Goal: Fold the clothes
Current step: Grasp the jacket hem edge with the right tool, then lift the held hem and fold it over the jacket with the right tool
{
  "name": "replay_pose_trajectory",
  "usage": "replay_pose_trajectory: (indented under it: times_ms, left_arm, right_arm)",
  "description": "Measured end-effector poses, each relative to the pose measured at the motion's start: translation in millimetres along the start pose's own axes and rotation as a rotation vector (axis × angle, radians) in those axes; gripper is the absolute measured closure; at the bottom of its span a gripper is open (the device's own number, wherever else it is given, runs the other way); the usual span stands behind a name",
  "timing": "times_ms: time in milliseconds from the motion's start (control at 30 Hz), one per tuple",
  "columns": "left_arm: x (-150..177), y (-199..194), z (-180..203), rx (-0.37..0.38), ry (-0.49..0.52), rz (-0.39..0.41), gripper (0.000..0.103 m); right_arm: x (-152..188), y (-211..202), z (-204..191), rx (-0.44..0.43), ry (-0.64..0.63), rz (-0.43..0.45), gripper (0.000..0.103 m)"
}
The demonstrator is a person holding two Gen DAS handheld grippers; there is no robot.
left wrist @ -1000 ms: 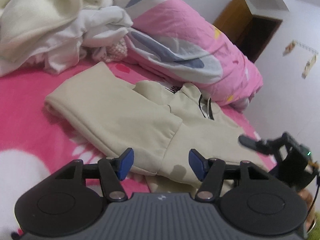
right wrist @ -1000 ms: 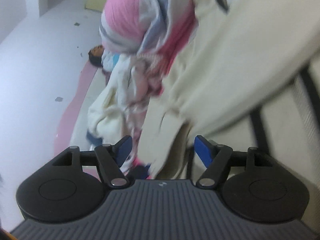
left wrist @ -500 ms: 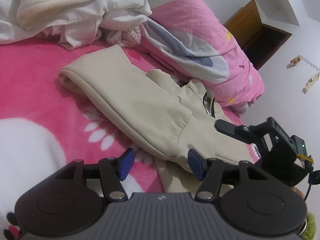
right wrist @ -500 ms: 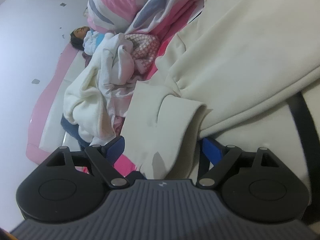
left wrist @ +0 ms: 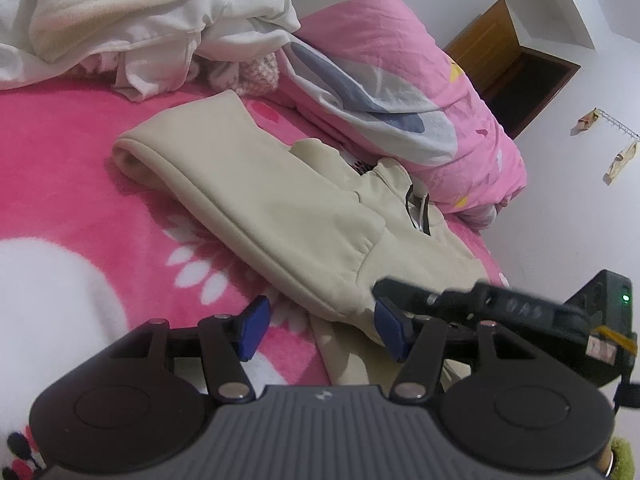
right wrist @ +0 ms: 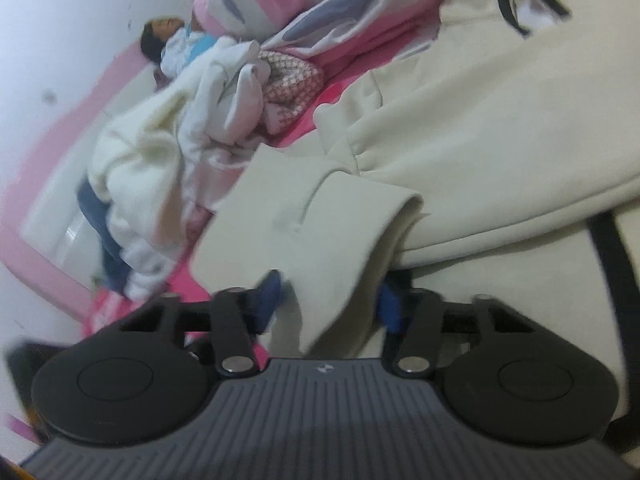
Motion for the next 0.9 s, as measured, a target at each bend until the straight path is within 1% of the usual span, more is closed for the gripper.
replay_pose_trajectory:
  times_ms: [33,133,300,333,400,467,533,667,900]
  left_arm:
    - [0.1,0.1,0.7,-0.003,0.002,0.001,0.044]
    - [0.1,0.9,2.6,-0.012,0.008,0.002,0.044]
    - [0.3,0.1,5.6,-0.029,0.023,0.005,0.044]
    - [0.2,-0.5,6.7,-0.035,0.028,0.006,0.044]
    - [-0.3,-1.9,10.0,-0.047,0.047,0.005,0.043]
    - [-0.8,-3.6,13.5,-0.058,0.067,0.007,0.041]
    - [-1.1,-5.5,16.8,-0.068,0.084,0.018,0.041]
    - [-0.6,-7.6,22.7,-0.1,0.125,0.033,0.04]
    - [-0.7,-8.5,28.4,-0.128,0.152,0.047,0.04]
  right_arm:
    - [1.4,-0.2,-1.8,0.003,-0.019,-0.005,0.081]
    - [4.3,-0.1,-3.5,-0.016,-0.032,-0.013,0.083]
    - [3.6,6.2,7.5,-0.065,0.029,-0.003,0.083]
    - [3.5,6.0,7.8,-0.073,0.028,0.004,0.09]
    - [1.4,1.1,2.4,-0.08,-0.006,0.027,0.098]
    - [-2.4,-4.6,-4.1,-0.082,-0.046,0.052,0.099]
    - [-9.0,-10.7,-10.7,-0.071,-0.088,0.073,0.099]
    - [-24.2,-26.3,-21.3,-0.021,-0.187,0.128,0.099]
    - [-52.8,-59.6,-16.6,0.08,-0.284,0.217,0.099]
Point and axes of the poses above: each gripper's, at about its wrist camera, not at the fingertips, and y roughly the way its jaws point, z to its right, x to its underside, the point moved 1 cm from there along y, roughly the way its jaws point, and after that the axes turned 11 degrees about -x, right-handed, at the moved point
